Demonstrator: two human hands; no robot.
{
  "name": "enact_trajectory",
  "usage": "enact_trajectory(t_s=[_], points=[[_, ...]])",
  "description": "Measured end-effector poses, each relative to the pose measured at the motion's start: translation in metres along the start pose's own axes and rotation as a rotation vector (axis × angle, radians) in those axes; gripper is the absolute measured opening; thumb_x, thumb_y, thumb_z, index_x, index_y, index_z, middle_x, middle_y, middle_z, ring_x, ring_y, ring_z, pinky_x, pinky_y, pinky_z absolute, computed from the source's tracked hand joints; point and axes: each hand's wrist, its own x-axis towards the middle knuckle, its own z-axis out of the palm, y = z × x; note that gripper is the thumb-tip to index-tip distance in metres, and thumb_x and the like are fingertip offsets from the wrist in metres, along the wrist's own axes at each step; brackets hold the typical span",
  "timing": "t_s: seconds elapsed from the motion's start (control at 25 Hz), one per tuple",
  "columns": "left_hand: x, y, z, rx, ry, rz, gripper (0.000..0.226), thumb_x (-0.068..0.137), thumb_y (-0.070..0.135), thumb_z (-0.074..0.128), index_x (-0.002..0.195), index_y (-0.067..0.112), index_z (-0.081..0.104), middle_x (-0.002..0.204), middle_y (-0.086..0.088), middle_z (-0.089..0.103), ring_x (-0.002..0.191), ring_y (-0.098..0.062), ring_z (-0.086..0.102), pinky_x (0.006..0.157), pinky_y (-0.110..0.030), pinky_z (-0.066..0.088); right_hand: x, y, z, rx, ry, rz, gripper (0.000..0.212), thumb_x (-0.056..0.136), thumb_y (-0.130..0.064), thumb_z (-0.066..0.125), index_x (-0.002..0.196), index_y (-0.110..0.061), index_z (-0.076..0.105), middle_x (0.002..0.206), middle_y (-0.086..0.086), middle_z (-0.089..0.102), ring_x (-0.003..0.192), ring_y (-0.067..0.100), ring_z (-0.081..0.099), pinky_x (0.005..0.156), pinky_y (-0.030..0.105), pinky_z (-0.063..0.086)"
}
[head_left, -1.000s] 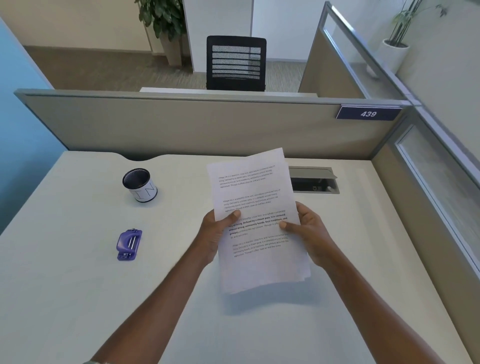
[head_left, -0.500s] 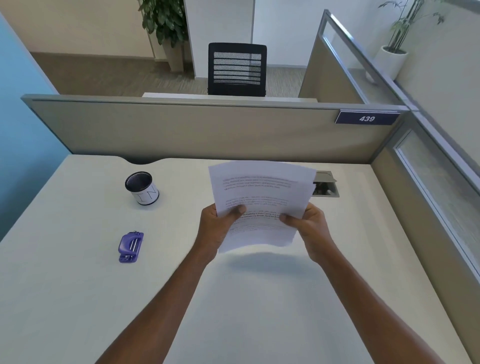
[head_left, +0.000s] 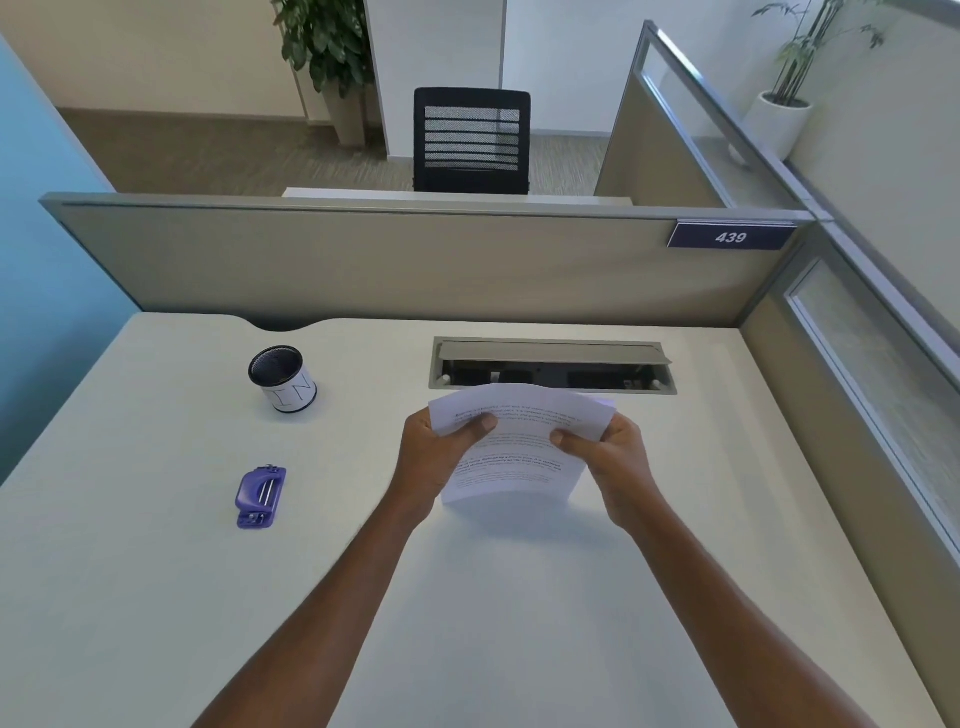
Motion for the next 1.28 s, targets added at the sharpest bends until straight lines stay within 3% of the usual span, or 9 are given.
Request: enact_trajectory(t_s=[0.32, 0.6, 0.8, 1.16, 1.28], points=[[-0.001, -0.004, 0.0, -0.012, 0.006, -0.001, 0.039, 0.076, 0.039, 0.093, 0.113, 0.035, 0.083, 0.106, 0.007, 0.087, 0.095, -0.019, 0.082, 0.074, -0.025, 0.065, 0.0, 0.007, -0.002, -0.014, 0.055, 0.018, 0.032, 0.093, 0.003, 0.079, 0.111, -0.023, 0.082, 0.107, -0.001, 0.086, 0.089, 0.016, 0.077, 0.073, 0.025, 0.065], [0.002, -0.003, 0.0, -0.031, 0.0, 0.006, 0.046, 0.078, 0.037, 0.091, 0.122, 0.028, 0.081, 0.109, 0.004, 0.087, 0.097, -0.024, 0.082, 0.075, -0.028, 0.066, 0.002, 0.008, 0.001, -0.024, 0.066, 0.005, 0.033, 0.095, 0.0, 0.079, 0.112, -0.029, 0.082, 0.104, -0.006, 0.086, 0.089, 0.01, 0.079, 0.071, 0.023, 0.066], [-0.001, -0.014, -0.004, -0.02, -0.003, -0.022, 0.048, 0.077, 0.036, 0.092, 0.122, 0.026, 0.081, 0.111, 0.002, 0.087, 0.101, -0.027, 0.082, 0.08, -0.034, 0.069, 0.0, 0.018, 0.002, -0.025, 0.051, 0.036, 0.029, 0.094, 0.001, 0.08, 0.112, -0.022, 0.081, 0.103, -0.005, 0.087, 0.086, 0.008, 0.081, 0.069, 0.019, 0.063], [-0.006, -0.024, -0.007, -0.026, 0.003, -0.033, 0.046, 0.079, 0.037, 0.092, 0.122, 0.026, 0.081, 0.11, 0.004, 0.087, 0.099, -0.024, 0.083, 0.073, -0.028, 0.066, -0.001, 0.029, 0.005, -0.017, 0.047, 0.042, 0.033, 0.095, -0.003, 0.081, 0.106, -0.034, 0.084, 0.106, -0.008, 0.086, 0.091, 0.012, 0.081, 0.071, 0.022, 0.066], [-0.007, -0.031, -0.007, -0.028, 0.01, -0.051, 0.047, 0.077, 0.037, 0.093, 0.121, 0.026, 0.081, 0.109, 0.004, 0.087, 0.099, -0.025, 0.083, 0.072, -0.024, 0.065, -0.004, 0.04, 0.007, -0.03, 0.045, 0.082, 0.031, 0.095, -0.002, 0.081, 0.109, -0.03, 0.082, 0.108, -0.01, 0.086, 0.097, 0.018, 0.08, 0.08, 0.029, 0.067]])
